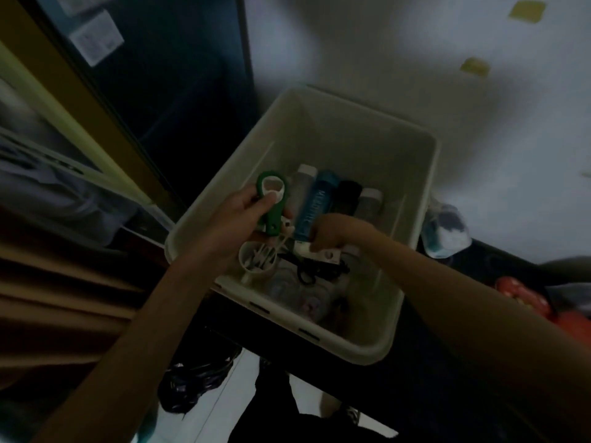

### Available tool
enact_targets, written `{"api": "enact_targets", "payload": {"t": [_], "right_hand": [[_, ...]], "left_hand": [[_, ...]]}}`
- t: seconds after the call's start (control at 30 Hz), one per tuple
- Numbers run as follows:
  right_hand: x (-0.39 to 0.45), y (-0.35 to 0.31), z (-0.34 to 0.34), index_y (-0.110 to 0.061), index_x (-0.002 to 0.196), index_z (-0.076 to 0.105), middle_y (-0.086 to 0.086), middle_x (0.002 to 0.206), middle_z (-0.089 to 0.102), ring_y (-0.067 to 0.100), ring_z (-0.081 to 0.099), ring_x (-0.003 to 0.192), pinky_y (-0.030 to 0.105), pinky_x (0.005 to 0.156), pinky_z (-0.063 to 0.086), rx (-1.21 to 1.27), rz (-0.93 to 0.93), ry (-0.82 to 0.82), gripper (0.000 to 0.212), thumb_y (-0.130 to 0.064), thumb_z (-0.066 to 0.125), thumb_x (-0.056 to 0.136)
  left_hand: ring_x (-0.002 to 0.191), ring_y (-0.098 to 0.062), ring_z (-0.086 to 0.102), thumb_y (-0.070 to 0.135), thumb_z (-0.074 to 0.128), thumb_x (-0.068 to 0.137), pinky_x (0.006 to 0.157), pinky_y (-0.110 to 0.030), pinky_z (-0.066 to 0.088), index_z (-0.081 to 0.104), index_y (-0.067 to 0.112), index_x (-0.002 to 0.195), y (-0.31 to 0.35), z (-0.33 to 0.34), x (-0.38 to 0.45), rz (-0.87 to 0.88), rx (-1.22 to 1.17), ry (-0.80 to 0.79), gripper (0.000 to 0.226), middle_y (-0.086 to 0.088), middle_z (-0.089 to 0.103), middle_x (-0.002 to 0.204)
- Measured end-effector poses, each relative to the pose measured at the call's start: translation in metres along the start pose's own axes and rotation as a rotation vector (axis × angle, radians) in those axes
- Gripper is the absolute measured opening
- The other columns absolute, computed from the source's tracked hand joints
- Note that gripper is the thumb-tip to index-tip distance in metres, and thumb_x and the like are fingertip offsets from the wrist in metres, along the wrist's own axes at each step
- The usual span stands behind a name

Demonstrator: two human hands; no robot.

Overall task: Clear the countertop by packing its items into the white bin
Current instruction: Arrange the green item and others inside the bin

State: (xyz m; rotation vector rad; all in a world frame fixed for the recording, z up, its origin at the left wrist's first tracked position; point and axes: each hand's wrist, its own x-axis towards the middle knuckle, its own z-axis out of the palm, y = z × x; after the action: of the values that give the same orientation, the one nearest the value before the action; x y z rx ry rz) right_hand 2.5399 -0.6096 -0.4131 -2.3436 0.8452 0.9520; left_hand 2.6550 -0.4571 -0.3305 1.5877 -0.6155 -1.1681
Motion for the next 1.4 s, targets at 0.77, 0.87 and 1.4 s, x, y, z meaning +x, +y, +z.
{"api": "enact_targets", "payload": {"t": [0.77,0.87,1.4], "right_hand": [[0.058,-0.002,0.092,-0.001,0.152,0.017,0.016,0.138,0.051,0.032,0.056,0.118,0.037,0.092,0.048,-0.14,0.082,0.245,0.085,-0.045,0.059,0.092],[0.059,0.0,0.087,-0.004,0.151,0.02,0.014,0.135,0.053,0.032,0.059,0.114,0.037,0.087,0.05,-0.165,0.1,0.304,0.083,-0.046,0.06,0.091],[0.064,0.003,0.083,-0.011,0.133,0.047,0.009,0.123,0.062,0.03,0.065,0.106,0.037,0.079,0.051,-0.179,0.078,0.391,0.045,-0.023,0.061,0.092]], "left_hand": [[0.072,-0.016,0.067,0.021,0.046,0.102,0.051,-0.026,0.049,0.06,0.01,0.118,-0.012,-0.036,0.027,-0.022,-0.106,-0.165,0.024,-0.016,0.073,0.098],[0.07,-0.015,0.067,0.02,0.046,0.102,0.052,-0.026,0.049,0.062,0.014,0.114,-0.011,-0.035,0.027,-0.039,-0.109,-0.155,0.021,-0.01,0.074,0.093],[0.07,-0.014,0.066,0.02,0.045,0.102,0.052,-0.024,0.048,0.062,0.013,0.114,-0.017,-0.037,0.023,-0.061,-0.13,-0.138,0.022,0.0,0.074,0.083]]}}
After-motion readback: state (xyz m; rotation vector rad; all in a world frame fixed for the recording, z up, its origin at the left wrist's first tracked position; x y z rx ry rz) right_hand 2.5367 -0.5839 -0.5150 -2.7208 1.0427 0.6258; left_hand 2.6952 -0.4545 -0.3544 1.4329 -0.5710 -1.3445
